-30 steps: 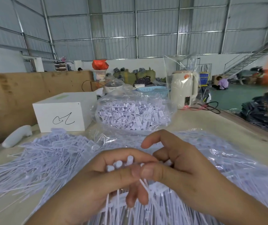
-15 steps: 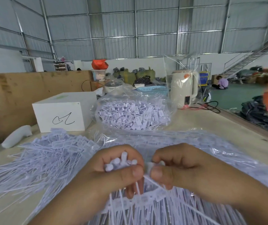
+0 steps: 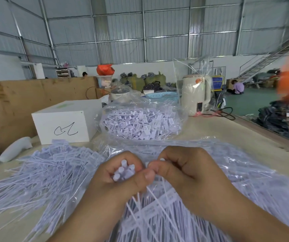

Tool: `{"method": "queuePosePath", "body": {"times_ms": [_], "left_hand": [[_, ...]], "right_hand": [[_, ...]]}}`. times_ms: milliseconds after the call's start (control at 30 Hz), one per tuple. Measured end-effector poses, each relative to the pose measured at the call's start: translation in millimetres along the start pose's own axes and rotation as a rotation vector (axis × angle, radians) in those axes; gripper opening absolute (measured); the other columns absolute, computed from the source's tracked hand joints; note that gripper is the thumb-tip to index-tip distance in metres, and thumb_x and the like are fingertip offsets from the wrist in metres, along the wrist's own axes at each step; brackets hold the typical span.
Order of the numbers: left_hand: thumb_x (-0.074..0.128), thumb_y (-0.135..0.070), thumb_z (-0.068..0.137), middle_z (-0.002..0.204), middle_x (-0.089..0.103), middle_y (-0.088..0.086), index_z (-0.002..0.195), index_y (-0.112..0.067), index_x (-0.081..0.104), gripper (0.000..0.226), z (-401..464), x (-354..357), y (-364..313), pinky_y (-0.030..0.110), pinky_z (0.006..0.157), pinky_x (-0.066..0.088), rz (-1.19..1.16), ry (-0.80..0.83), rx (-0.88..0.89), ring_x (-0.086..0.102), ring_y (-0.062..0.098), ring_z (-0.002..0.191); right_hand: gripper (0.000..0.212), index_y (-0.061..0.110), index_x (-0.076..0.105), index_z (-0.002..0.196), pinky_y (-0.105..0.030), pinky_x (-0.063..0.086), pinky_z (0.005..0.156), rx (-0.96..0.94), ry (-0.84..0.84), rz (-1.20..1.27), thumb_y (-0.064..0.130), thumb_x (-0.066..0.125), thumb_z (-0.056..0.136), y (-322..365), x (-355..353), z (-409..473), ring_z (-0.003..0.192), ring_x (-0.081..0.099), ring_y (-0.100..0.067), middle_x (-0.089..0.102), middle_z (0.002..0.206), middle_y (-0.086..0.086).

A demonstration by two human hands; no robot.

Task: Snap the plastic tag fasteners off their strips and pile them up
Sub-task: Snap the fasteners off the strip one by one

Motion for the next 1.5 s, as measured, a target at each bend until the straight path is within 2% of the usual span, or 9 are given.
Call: {"method": "queuePosePath", "body": {"times_ms": [267,367,467,633,800,933,1133,1367,1500], "left_hand": [[0.080,-0.034,0.053,0.049,0.049,0.005,0.053,-0.015,0.058,0.030,-2.5,2.5,0.0,0.020,0.043,0.039,-0.090,-0.181,0.015,0.045,0.016,0.043],[0.080,-0.031,0.051,0.048,0.052,0.007,0.054,-0.017,0.061,0.024,-2.5,6.0,-1.2,0.020,0.041,0.040,-0.089,-0.070,-0.044,0.048,0.016,0.042],[0.080,-0.026,0.051,0.048,0.055,0.006,0.057,-0.020,0.067,0.016,-4.7,12.8,-4.6,0.019,0.040,0.042,-0.082,0.052,-0.065,0.053,0.013,0.042],[0.079,-0.024,0.054,0.066,0.067,0.000,0.083,-0.027,0.075,0.029,-6.0,9.5,-8.9,0.020,0.045,0.046,-0.057,0.186,-0.105,0.059,0.011,0.051],[0.070,-0.006,0.075,0.095,0.072,0.003,0.104,-0.018,0.071,0.032,-7.0,6.4,-16.3,0.021,0.066,0.052,-0.034,0.497,-0.115,0.067,0.014,0.080],[0.071,-0.007,0.076,0.074,0.069,-0.005,0.086,-0.016,0.070,0.014,-6.2,4.8,-21.0,0.018,0.059,0.050,0.031,0.476,-0.090,0.064,0.006,0.064],[0.079,-0.026,0.061,0.059,0.058,-0.008,0.065,-0.024,0.067,0.013,-3.0,-3.1,-15.8,0.016,0.051,0.042,0.107,0.243,-0.048,0.052,0.007,0.053],[0.078,-0.032,0.053,0.050,0.057,0.000,0.061,-0.024,0.064,0.018,-6.5,10.2,-11.0,0.018,0.041,0.041,-0.034,-0.086,0.015,0.054,0.010,0.044],[0.078,-0.030,0.053,0.047,0.055,0.000,0.060,-0.024,0.063,0.018,-7.5,12.4,-11.1,0.019,0.040,0.040,-0.100,-0.107,0.011,0.053,0.013,0.042]], "right_hand": [[0.045,0.024,0.035,0.058,-0.016,0.026,0.041,-0.106,-0.443,-0.229,0.052,0.057,0.087,7.2,-15.7,1.3,0.044,0.035,-0.008,0.031,0.046,0.006],[0.038,0.014,0.056,0.069,-0.018,0.026,0.043,-0.036,-0.202,0.032,0.048,0.058,0.085,-2.9,-22.1,2.9,0.045,0.034,-0.004,0.038,0.051,0.004],[0.015,0.034,0.059,0.098,-0.020,0.029,0.049,-0.021,0.139,0.207,0.043,0.060,0.086,-5.2,-12.3,0.0,0.049,0.035,-0.007,0.041,0.055,0.004],[0.039,0.043,0.045,0.123,-0.054,0.050,0.070,-0.020,0.266,0.342,0.051,0.061,0.088,-6.6,-8.7,-1.7,0.073,0.062,-0.035,0.064,0.082,-0.016],[0.051,0.051,0.031,0.135,-0.037,0.052,0.080,-0.071,0.330,0.213,0.050,0.053,0.089,-1.9,-2.6,-6.4,0.082,0.064,-0.010,0.065,0.087,0.007],[0.048,0.048,0.044,0.126,-0.040,0.047,0.066,-0.021,0.302,0.155,0.061,0.056,0.082,-0.4,-3.6,-5.0,0.068,0.058,-0.016,0.058,0.074,0.001],[0.056,0.010,0.057,0.068,-0.033,0.032,0.054,0.129,0.402,0.055,0.064,0.058,0.082,-5.0,-23.3,1.1,0.053,0.041,-0.018,0.045,0.055,0.000],[0.051,0.008,0.048,0.060,-0.012,0.024,0.039,0.074,-0.050,0.096,0.056,0.060,0.073,1.6,-13.1,3.9,0.039,0.028,-0.003,0.032,0.045,0.008],[0.070,-0.001,0.047,0.066,-0.018,0.028,0.041,0.098,-0.251,0.103,0.066,0.062,0.075,-2.3,-32.2,7.3,0.044,0.032,-0.011,0.036,0.053,-0.018]]}}
Point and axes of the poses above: each hand's wrist, its own z-axis towards the middle knuckle, its own x-axis out of the palm, y = z × x, the point moved 2 cm from there along z, towards the middle knuckle
